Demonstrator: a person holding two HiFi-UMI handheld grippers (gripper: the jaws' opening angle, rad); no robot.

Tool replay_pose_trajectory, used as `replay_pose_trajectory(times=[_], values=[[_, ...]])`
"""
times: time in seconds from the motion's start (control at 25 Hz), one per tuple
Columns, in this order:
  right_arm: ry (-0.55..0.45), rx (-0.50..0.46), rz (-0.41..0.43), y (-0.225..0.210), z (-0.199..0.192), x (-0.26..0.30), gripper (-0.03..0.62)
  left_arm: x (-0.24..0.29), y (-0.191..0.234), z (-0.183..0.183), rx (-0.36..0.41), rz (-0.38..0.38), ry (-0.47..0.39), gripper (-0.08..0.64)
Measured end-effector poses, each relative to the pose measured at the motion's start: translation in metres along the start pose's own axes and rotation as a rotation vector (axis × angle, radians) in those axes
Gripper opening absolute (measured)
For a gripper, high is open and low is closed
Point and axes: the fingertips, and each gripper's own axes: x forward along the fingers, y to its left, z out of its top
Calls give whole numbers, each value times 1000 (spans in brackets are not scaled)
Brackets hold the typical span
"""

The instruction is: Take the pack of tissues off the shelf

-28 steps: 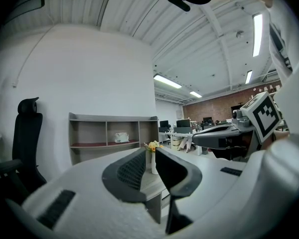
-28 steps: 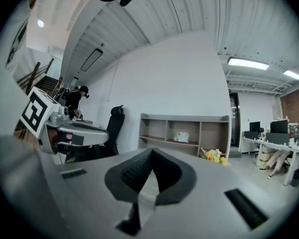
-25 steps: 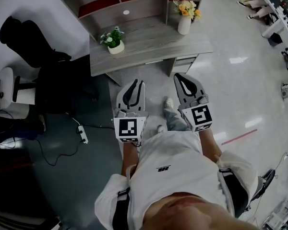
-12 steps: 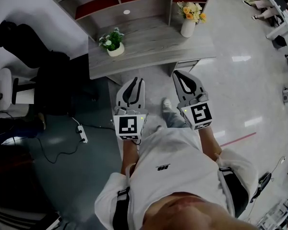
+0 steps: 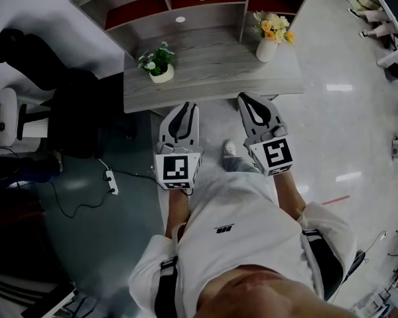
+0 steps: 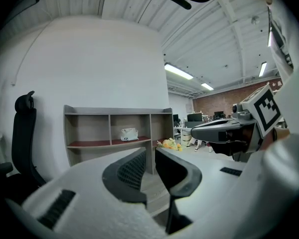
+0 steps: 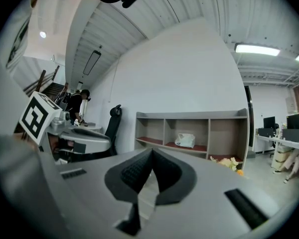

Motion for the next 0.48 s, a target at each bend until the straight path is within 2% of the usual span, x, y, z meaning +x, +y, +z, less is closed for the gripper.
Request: replay_pose_trajectory(times=[0.48], values=[[0, -10, 77, -49, 0, 47, 25, 65, 6, 14, -1, 46, -4, 72]])
